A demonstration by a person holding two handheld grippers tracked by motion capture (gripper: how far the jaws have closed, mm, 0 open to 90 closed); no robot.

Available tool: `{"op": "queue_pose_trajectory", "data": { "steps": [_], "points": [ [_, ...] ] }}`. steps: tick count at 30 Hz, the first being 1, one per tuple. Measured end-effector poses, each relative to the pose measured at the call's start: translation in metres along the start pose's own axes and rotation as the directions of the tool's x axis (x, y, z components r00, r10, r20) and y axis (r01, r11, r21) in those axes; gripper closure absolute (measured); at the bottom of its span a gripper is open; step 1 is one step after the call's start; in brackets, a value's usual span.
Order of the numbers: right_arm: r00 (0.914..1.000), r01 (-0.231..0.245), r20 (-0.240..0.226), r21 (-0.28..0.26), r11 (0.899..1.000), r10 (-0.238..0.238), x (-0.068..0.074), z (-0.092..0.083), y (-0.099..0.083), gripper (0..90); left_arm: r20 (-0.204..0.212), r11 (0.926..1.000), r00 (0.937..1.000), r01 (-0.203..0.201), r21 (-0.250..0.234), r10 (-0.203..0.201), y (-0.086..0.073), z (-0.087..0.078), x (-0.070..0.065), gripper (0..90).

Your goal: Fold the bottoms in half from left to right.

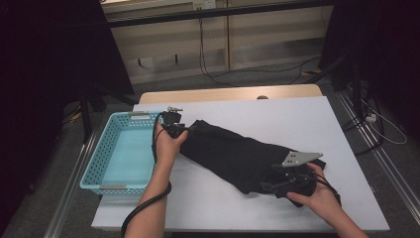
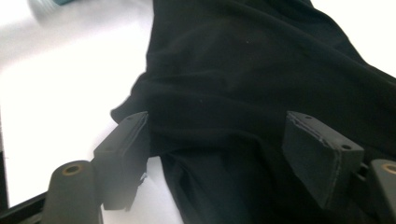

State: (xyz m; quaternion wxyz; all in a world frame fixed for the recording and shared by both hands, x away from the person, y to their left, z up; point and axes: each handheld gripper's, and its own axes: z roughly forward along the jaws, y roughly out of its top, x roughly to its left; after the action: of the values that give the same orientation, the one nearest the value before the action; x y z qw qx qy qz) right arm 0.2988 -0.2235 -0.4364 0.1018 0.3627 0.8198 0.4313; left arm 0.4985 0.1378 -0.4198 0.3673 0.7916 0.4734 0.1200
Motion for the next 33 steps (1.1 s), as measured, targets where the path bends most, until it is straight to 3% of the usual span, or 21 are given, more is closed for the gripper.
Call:
{"op": "queue_pose_trajectory", "data": {
  "steps": [6,7,9,13,16,18,20,22,25,26,28,33],
  "points": [
    [0.9990,0.007,0.045,0.026,1.000,-0.008,-0.004,-0.001,-0.003,29.3,0.038,0.9990,0.9983,-0.044,0.010,0.044,-0.006,-0.001,-0.013,27.1],
    [0.9990,0.004,0.045,0.021,1.000,-0.005,-0.006,-0.003,-0.003,33.5,0.044,0.9988,0.9980,-0.046,0.016,0.046,-0.008,0.000,-0.015,25.2],
    [0.9995,-0.007,0.029,0.015,1.000,0.007,-0.006,-0.007,-0.004,50.1,0.051,0.9989,0.9980,-0.040,0.027,0.038,-0.012,0.001,-0.018,21.9],
    [0.9998,0.015,-0.011,0.052,0.999,-0.014,0.001,-0.008,-0.006,60.8,0.052,0.9994,0.9982,-0.030,0.019,0.029,-0.019,-0.004,-0.023,19.5],
    [0.9988,0.047,-0.016,0.073,0.996,-0.046,0.009,-0.007,-0.008,68.3,0.041,0.9983,0.9976,-0.056,0.013,0.056,-0.025,-0.008,-0.028,18.9],
    [0.9967,0.081,-0.002,0.097,0.992,-0.081,0.014,-0.004,-0.010,68.0,0.026,0.9962,0.9962,-0.084,0.022,0.083,-0.029,-0.008,-0.031,18.7],
    [0.9918,0.120,0.029,0.123,0.985,-0.125,0.018,-0.001,-0.013,57.1,0.015,0.9942,0.9946,-0.103,0.032,0.102,-0.033,-0.008,-0.030,18.8],
    [0.9850,0.153,0.054,0.161,0.975,-0.164,0.020,0.003,-0.017,56.7,0.018,0.9952,0.9956,-0.093,0.032,0.092,-0.033,-0.009,-0.029,18.7],
    [0.9800,0.175,0.068,0.158,0.972,-0.187,0.022,0.004,-0.020,57.4,0.012,0.9953,0.9955,-0.095,0.021,0.094,-0.035,-0.011,-0.029,18.2],
    [0.9800,0.175,0.068,0.158,0.972,-0.187,0.022,0.004,-0.020,60.6,0.016,0.9956,0.9957,-0.091,0.020,0.091,-0.035,-0.011,-0.030,18.2],
    [0.9852,0.156,0.045,0.158,0.975,-0.165,0.021,0.003,-0.021,82.9,0.016,0.9954,0.9954,-0.095,0.015,0.095,-0.035,-0.011,-0.032,18.2],
    [0.9877,0.150,0.015,0.202,0.968,-0.156,0.014,-0.009,-0.020,86.6,0.023,0.9962,0.9959,-0.087,-0.008,0.087,-0.036,-0.018,-0.034,18.2]
  ]
}}
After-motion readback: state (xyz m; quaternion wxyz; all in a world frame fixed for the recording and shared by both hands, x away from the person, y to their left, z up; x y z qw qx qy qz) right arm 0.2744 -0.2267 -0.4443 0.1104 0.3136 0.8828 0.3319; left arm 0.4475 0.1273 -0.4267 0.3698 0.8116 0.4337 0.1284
